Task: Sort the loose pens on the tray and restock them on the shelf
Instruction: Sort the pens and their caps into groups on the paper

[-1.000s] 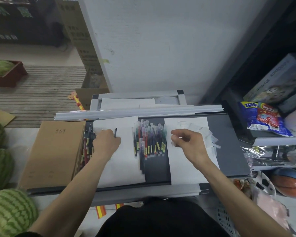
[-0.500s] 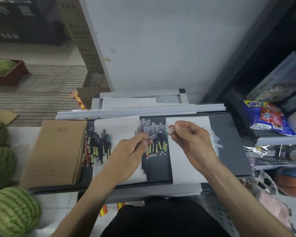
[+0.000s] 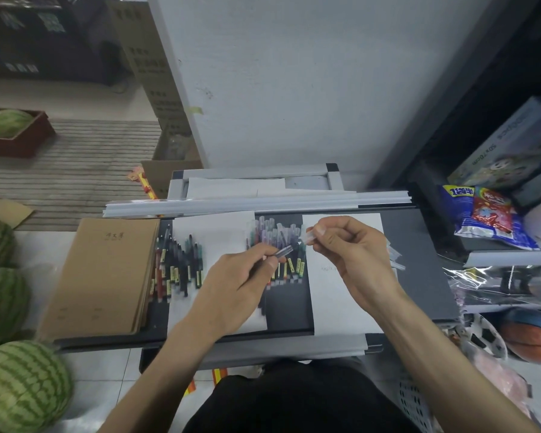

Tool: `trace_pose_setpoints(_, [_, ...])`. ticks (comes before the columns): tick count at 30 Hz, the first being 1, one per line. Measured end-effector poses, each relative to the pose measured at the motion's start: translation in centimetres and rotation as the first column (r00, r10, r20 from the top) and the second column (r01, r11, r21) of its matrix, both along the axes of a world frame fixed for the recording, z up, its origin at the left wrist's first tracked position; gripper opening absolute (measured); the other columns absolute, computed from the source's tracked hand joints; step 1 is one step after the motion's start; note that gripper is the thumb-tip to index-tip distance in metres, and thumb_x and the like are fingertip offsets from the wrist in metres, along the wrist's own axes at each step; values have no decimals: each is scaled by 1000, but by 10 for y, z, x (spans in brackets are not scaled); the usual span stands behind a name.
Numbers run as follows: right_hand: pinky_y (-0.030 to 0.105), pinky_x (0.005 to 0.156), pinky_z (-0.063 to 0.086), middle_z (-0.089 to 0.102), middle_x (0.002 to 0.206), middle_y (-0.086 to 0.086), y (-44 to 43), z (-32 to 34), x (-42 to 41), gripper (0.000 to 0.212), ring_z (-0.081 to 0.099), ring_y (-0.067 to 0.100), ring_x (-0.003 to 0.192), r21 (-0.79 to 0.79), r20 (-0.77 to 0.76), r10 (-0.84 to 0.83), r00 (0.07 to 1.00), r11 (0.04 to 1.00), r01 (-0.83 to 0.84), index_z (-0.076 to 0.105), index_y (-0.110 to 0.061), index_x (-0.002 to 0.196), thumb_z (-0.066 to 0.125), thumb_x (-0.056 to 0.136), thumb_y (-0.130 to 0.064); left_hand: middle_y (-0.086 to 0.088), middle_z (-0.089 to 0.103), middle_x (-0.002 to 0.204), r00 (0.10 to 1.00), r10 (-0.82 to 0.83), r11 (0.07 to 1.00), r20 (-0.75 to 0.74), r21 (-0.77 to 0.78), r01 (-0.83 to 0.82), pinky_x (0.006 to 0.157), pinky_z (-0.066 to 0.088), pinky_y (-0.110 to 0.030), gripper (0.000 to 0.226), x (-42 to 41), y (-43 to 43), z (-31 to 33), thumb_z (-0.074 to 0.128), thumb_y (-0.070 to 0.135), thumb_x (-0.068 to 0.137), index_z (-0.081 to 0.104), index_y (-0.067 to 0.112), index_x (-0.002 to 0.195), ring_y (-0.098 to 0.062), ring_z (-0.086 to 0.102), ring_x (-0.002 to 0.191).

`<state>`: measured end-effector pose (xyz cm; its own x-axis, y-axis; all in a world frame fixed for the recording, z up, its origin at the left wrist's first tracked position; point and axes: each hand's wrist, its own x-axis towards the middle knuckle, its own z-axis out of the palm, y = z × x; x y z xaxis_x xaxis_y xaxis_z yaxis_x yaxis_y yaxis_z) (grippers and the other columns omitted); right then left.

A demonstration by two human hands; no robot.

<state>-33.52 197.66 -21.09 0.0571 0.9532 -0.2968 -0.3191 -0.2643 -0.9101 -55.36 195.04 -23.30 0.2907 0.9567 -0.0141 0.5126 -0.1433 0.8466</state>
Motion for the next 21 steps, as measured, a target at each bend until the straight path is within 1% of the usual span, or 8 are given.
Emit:
trace_pose_setpoints(3, [34,84,59,74,97,30,-4,-4,-6,33,73,32,87,11,72,62,996,998,-63,71,2,99,82,75,-19,3,53,64,1000,-16,1000,-10,12,16,52,34,-30,18,5,-1,0,51,37,106,66,29,99,-16,46,54])
trace_pose_setpoints(5, [39,88,59,72,97,33,-7,-7,-10,35,72,34,86,6,73,63,995,998,-63,71,3,98,83,74,-20,2,50,61,1000,-1,1000,13,16,1,52,32,-29,22,8,-1,1,53,38,103,67,25,94,-17,43,53])
trace_pose_setpoints(7, [37,86,59,72,94,32,-10,-10,-11,29,71,32,83,-8,47,45,998,999,-45,70,2,95,82,76,-16,2,48,58,1000,8,1000,29,20,-8,52,29,-27,22,9,-1,2,55,34,103,67,23,87,-16,41,52])
trace_pose_setpoints(11, [34,80,57,74,90,29,-17,-19,-15,12,71,31,79,-19,51,-23,998,1000,24,71,3,93,77,86,-4,9,45,57,1000,10,1000,12,22,-10,54,27,-25,35,13,2,-2,58,24,104,54,36,71,-14,39,53])
trace_pose_setpoints(14, [36,79,58,74,89,29,-19,-25,-17,10,71,32,78,-26,76,-73,994,997,75,69,5,94,76,88,0,7,46,57,1000,11,1000,12,3,-11,55,30,-28,29,16,2,-8,55,30,101,56,31,72,-14,40,54])
trace_pose_setpoints(17, [39,80,60,74,88,30,-16,-28,-15,13,70,32,76,-28,103,-66,992,997,70,69,8,94,76,87,2,1,54,62,997,37,998,67,-42,-35,59,36,-35,27,19,1,-19,53,34,99,64,24,76,-18,45,58])
trace_pose_setpoints(19, [40,81,60,74,88,30,-15,-31,-14,13,70,32,75,-27,109,-65,992,997,68,69,9,94,77,87,2,-2,57,65,994,53,997,93,-58,-48,60,37,-32,28,22,1,-26,53,34,98,72,20,83,-19,47,60])
trace_pose_setpoints(21, [39,79,60,74,88,28,-14,-34,-14,11,70,32,74,-24,122,-62,991,998,65,69,8,92,77,87,2,-1,56,65,987,73,995,145,-79,-62,60,35,-27,27,25,-1,-32,54,32,98,76,21,86,-12,45,59])
